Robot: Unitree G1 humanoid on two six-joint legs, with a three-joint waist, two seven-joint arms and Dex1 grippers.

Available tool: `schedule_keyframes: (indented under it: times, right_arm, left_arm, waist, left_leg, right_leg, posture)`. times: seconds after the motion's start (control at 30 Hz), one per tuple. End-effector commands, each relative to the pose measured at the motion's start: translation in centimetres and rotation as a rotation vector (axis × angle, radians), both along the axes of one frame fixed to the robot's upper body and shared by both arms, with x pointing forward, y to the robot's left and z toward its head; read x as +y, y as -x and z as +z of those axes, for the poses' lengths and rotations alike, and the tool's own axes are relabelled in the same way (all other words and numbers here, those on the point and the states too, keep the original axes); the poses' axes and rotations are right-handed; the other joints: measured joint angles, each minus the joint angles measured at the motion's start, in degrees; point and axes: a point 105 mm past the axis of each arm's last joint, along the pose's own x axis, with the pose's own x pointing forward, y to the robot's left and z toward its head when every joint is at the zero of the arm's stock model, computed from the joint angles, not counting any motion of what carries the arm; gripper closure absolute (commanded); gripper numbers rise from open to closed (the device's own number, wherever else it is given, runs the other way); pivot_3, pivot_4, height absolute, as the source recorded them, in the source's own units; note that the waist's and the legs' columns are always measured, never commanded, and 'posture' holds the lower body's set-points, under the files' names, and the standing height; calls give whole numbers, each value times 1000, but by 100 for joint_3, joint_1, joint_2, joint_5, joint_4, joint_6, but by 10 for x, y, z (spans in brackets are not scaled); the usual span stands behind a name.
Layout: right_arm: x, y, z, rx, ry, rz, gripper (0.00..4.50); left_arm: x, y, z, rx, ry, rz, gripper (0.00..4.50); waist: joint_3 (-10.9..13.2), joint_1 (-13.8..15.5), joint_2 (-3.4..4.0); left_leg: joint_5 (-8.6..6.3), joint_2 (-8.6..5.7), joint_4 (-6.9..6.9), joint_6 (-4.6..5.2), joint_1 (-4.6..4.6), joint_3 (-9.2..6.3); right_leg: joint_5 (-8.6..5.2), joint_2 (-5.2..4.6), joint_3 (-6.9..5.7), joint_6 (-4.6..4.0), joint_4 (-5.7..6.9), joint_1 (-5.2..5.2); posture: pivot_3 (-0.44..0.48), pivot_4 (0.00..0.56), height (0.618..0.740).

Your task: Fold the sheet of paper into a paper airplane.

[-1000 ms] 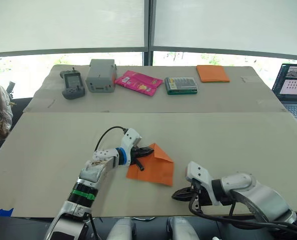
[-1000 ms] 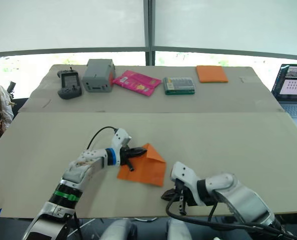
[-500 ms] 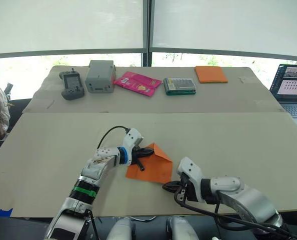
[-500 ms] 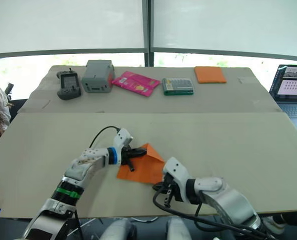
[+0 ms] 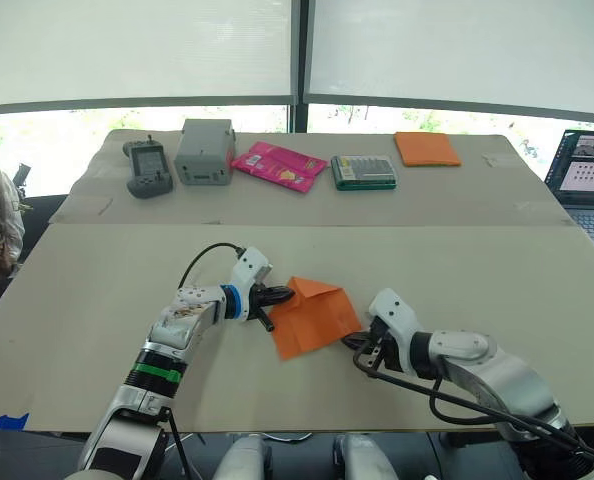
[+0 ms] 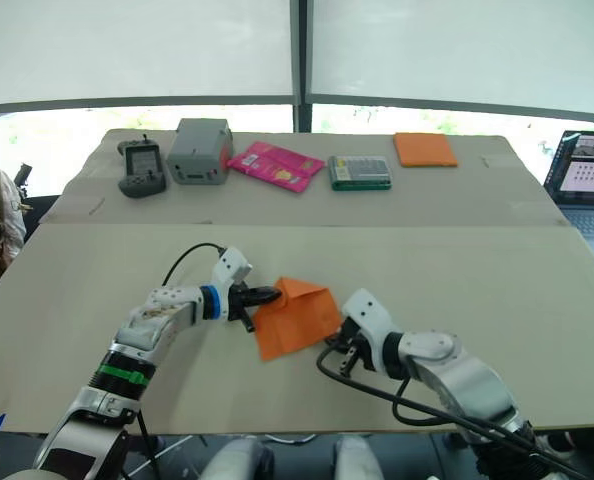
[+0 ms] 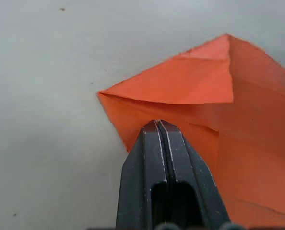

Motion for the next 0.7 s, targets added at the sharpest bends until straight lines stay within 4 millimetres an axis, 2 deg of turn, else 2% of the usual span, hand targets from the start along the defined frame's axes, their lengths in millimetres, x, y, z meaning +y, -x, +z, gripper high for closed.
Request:
schedule_keyframes:
  times: [0.03, 0.27, 0.4, 0.47, 0.7]
  right_arm:
    - [-16, -10, -5, -19, 43, -84, 4500]
    - [-11, -15, 2, -110, 4, -75, 4500]
    - [-9, -23, 16, -267, -11, -51, 4500]
    - [-11, -29, 20, -367, 54, -34, 4500]
    - [13, -25, 36, -463, -79, 88, 4500]
  left_arm:
    - [-7, 4, 3, -18, 10, -19, 4469]
    - [-12, 9, -5, -7, 2, -33, 4469]
    - [-11, 8, -5, -5, -1, -33, 4469]
    - [-11, 8, -5, -6, -3, -32, 4469]
    - [-11, 8, -6, -7, -3, -29, 4469]
  waist:
    - [0, 1, 0]
    - [0, -2, 0]
    - [0, -5, 0]
    - [0, -5, 1]
    - [1, -12, 0]
  left_leg:
    - [0, 0, 0, 0, -1, 0]
    - [0, 1, 0, 0, 0, 1]
    - [0, 0, 0, 0, -3, 3]
    - [0, 0, 0, 0, -8, 4]
    - [0, 1, -2, 0, -13, 5]
  right_leg:
    - [0, 0, 0, 0, 0, -1]
    - [0, 1, 0, 0, 0, 0]
    - [0, 2, 1, 0, 1, -4]
    - [0, 2, 1, 0, 1, -9]
    - [0, 3, 0, -1, 1, -14]
  posture:
    - [0, 150, 740]
    - [0, 150, 740]
    - [0, 150, 740]
    - [0, 150, 740]
    - [0, 150, 740]
